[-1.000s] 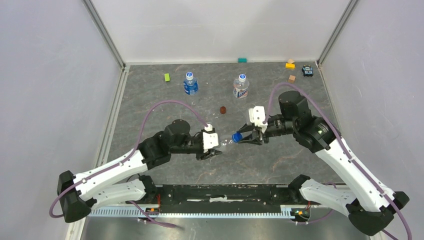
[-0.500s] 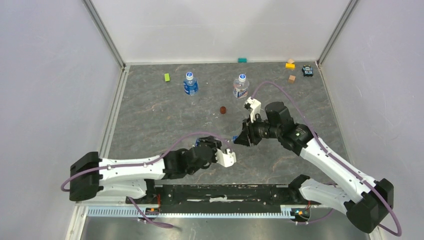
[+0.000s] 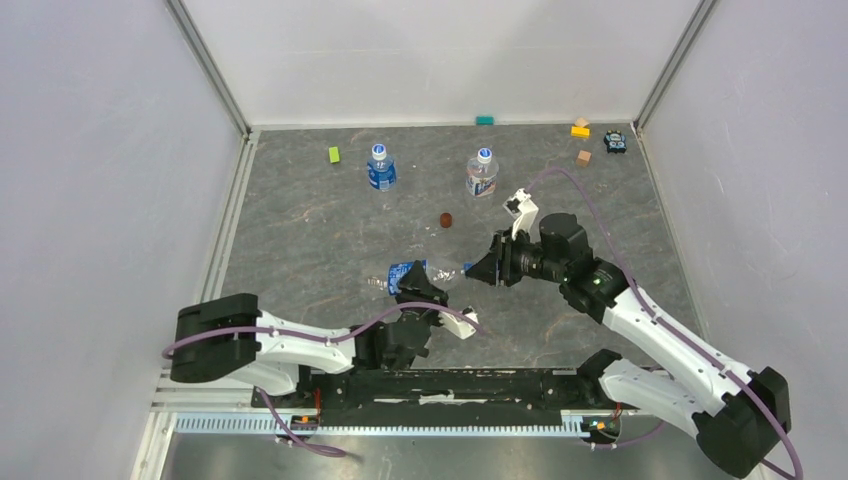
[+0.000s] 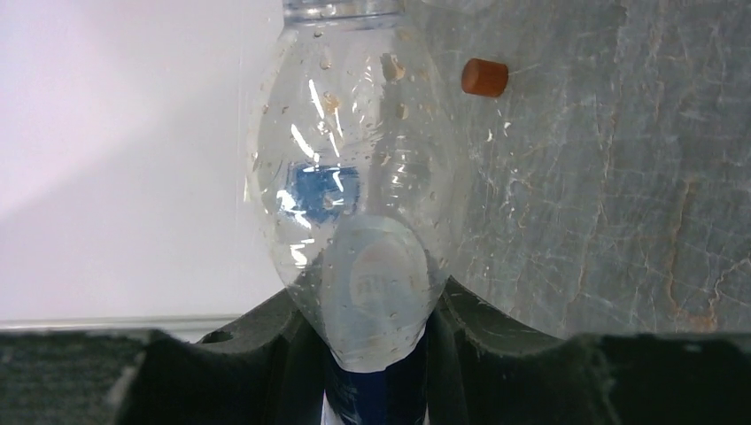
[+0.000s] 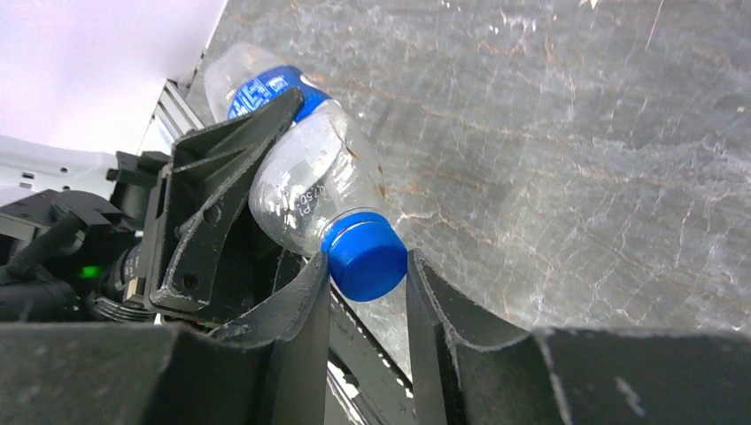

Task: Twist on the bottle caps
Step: Screw the bottle cap onto the plastic bottle.

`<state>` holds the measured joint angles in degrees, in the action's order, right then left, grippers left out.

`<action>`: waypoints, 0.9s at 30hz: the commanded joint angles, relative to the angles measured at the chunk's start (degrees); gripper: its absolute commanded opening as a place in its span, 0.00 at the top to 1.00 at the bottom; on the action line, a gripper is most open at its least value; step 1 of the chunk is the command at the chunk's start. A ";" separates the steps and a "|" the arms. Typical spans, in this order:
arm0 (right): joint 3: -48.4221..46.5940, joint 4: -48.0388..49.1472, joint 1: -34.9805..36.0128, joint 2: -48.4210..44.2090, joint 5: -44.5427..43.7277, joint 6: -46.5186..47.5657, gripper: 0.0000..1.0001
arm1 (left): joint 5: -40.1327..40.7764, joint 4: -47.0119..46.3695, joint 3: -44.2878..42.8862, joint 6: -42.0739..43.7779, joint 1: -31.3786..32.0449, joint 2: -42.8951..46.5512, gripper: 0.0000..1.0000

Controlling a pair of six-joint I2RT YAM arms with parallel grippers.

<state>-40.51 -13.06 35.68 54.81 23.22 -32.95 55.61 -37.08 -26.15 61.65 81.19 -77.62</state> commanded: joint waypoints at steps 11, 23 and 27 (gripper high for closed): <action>-17.75 -6.27 0.26 -4.63 -5.60 31.58 0.35 | -34.53 28.22 -8.73 -29.40 -6.78 16.30 0.68; -24.08 -29.22 0.24 -6.81 13.24 65.49 0.35 | -65.51 49.81 -20.37 -36.81 -20.89 15.27 0.67; -21.63 -31.37 0.21 -8.77 15.09 72.86 0.33 | -75.32 53.23 -23.31 -37.05 -23.38 15.20 0.67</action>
<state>-62.96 -39.27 35.88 48.34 32.64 27.66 -5.72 11.25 -45.17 27.75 59.70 -62.37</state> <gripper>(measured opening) 0.666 0.436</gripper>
